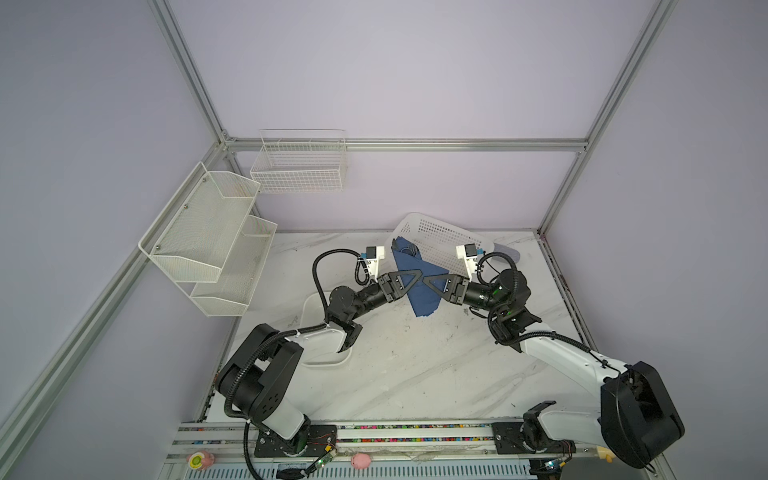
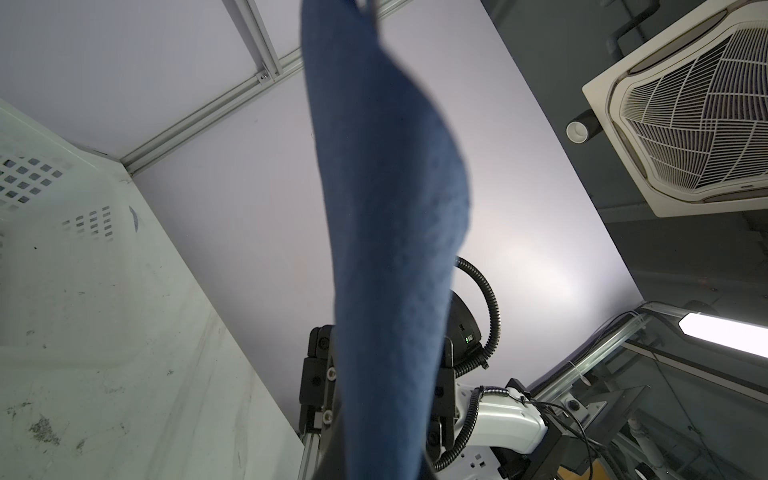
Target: Place the utensils on the paper napkin and roll it up
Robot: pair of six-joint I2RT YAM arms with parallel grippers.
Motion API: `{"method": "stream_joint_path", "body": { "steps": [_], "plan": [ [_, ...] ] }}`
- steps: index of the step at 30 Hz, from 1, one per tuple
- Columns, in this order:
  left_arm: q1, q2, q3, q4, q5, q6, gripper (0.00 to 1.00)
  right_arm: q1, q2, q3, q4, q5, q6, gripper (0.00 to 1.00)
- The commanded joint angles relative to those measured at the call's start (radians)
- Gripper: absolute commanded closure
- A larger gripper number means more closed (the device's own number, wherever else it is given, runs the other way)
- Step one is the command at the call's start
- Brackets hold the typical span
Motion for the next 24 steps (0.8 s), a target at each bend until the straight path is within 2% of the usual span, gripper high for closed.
{"method": "stream_joint_path", "body": {
  "steps": [1, 5, 13, 17, 20, 22, 24],
  "plan": [
    [0.003, -0.033, 0.063, 0.09, -0.018, 0.007, 1.0, -0.014, -0.025, -0.011, 0.052, -0.001, 0.014, 0.8],
    [0.003, -0.038, 0.057, 0.091, -0.025, 0.006, 1.0, -0.015, -0.022, -0.006, 0.052, -0.019, 0.018, 0.81],
    [0.003, -0.044, 0.043, 0.093, -0.061, 0.011, 1.0, -0.028, -0.088, -0.003, -0.053, 0.043, -0.008, 0.71],
    [0.003, -0.043, 0.049, 0.093, -0.065, 0.013, 1.0, -0.027, -0.121, 0.038, -0.231, 0.106, -0.096, 0.68],
    [0.003, -0.044, 0.053, 0.094, -0.067, 0.012, 1.0, -0.028, -0.151, 0.059, -0.295, 0.142, -0.13, 0.66],
    [0.003, -0.041, 0.054, 0.093, -0.068, 0.013, 1.0, -0.03, -0.18, 0.076, -0.362, 0.196, -0.156, 0.63],
    [0.004, -0.041, 0.056, 0.094, -0.068, 0.012, 1.0, -0.028, -0.218, 0.099, -0.467, 0.307, -0.183, 0.62]
  ]
}}
